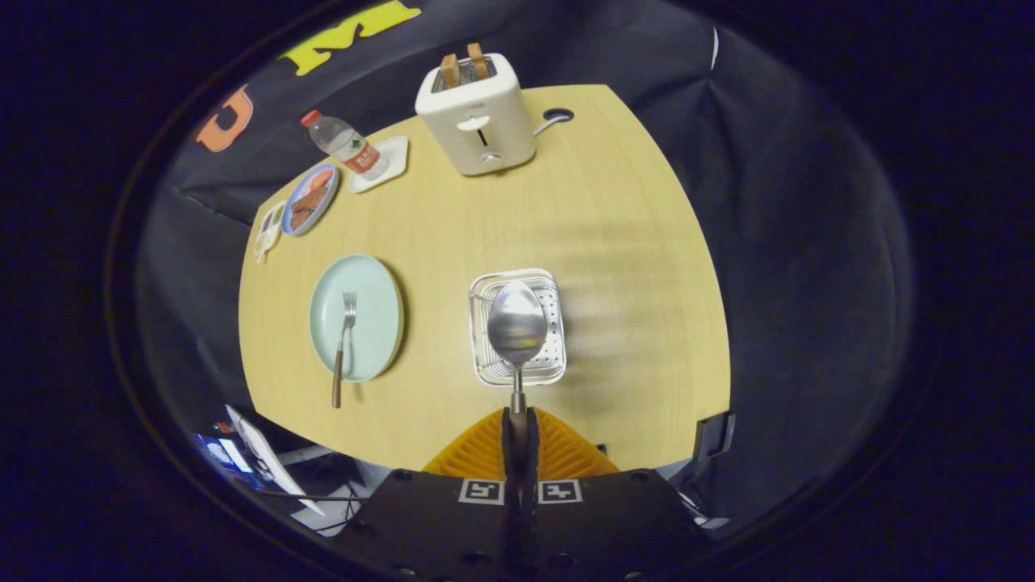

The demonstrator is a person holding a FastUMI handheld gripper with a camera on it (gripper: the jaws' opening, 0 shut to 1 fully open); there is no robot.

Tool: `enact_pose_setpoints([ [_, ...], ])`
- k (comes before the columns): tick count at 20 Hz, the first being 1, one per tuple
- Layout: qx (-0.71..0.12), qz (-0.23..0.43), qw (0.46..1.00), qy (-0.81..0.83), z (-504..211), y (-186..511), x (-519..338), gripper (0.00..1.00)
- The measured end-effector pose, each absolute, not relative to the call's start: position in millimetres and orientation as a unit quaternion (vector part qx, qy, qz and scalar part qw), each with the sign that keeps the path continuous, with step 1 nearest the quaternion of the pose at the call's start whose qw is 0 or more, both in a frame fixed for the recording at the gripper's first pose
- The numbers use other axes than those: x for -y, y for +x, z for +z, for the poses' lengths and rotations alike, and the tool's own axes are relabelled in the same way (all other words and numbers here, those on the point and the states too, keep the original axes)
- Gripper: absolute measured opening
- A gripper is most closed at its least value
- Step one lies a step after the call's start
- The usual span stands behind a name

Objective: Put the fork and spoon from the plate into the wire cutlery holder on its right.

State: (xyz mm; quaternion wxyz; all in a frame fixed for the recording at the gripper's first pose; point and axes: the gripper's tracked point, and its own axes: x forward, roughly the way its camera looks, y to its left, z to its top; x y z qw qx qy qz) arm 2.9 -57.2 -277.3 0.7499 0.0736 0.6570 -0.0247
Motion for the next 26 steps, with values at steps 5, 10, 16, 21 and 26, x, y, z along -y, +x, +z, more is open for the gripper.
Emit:
enact_pose_setpoints([
  [5,-0.683,-0.027,0.722,0.11,-295,3,58,0.01],
  [10,-0.679,-0.033,0.721,0.135,-306,15,56,0.06],
  [16,-0.644,-0.024,0.754,0.124,-296,29,53,0.18],
  [21,-0.568,-0.005,0.821,0.061,-263,44,52,0.64],
  [26,-0.446,0.014,0.895,0.007,-211,58,30,0.96],
])
